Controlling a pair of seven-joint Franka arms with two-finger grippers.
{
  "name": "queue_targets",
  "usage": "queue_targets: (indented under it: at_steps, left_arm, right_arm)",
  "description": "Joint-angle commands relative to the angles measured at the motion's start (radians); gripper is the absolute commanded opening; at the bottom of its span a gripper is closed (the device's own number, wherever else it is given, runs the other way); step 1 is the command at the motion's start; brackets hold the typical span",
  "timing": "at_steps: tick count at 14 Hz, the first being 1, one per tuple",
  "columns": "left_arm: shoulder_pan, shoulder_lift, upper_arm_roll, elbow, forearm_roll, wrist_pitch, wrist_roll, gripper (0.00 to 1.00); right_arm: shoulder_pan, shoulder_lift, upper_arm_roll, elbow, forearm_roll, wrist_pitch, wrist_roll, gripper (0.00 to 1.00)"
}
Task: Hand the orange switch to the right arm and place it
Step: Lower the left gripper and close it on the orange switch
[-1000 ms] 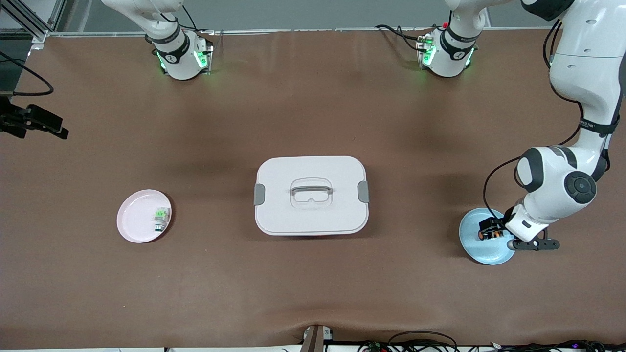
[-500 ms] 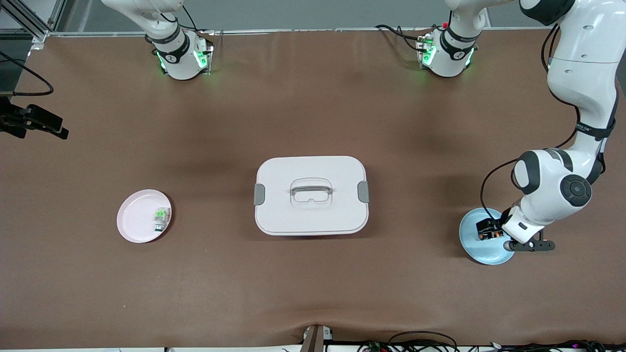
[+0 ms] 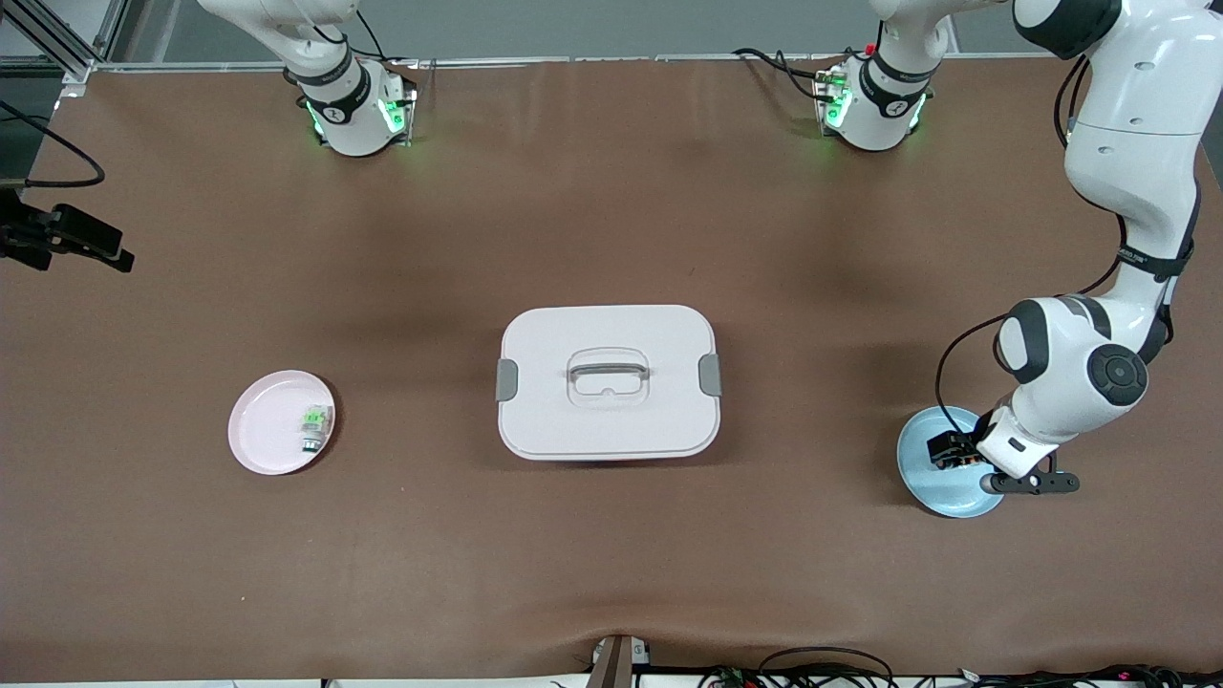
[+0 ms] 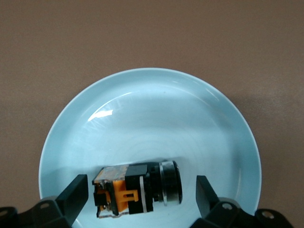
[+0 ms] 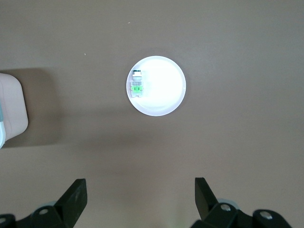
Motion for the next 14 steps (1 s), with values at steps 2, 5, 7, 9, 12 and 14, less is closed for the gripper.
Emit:
queue_targets:
  at_steps: [2, 5, 7, 9, 12, 14]
  left_arm:
    - [0.008, 0.022, -0.004, 0.024, -0.014, 0.008, 0.010, 0.98]
    - [0.011, 0.024, -0.004, 0.024, -0.015, 0.008, 0.006, 0.97]
    - [0.011, 0.024, -0.004, 0.024, -0.015, 0.008, 0.002, 0.94]
    - [0.006, 0.024, -0.004, 0.024, -0.029, 0.008, 0.002, 0.90]
    - [0.006, 0.027, -0.004, 0.024, -0.041, 0.008, 0.004, 0.86]
    - [0.006, 0.030, -0.004, 0.024, -0.041, 0.008, 0.004, 0.81]
  right_arm:
    - [0.002, -0.018, 0.000, -0.008, -0.012, 0.001, 0.010, 1.00]
    - [0.002, -0.018, 0.000, -0.008, -0.012, 0.001, 0.010, 1.00]
    - [0.002, -0.018, 0.000, -0.008, -0.012, 0.001, 0.010, 1.00]
    - [0.002, -0.018, 0.000, -0.008, -0.012, 0.001, 0.010, 1.00]
    - [0.002, -0.018, 0.000, -0.008, -0.012, 0.001, 0.010, 1.00]
    - [0.002, -0.018, 0.000, -0.008, -0.012, 0.001, 0.010, 1.00]
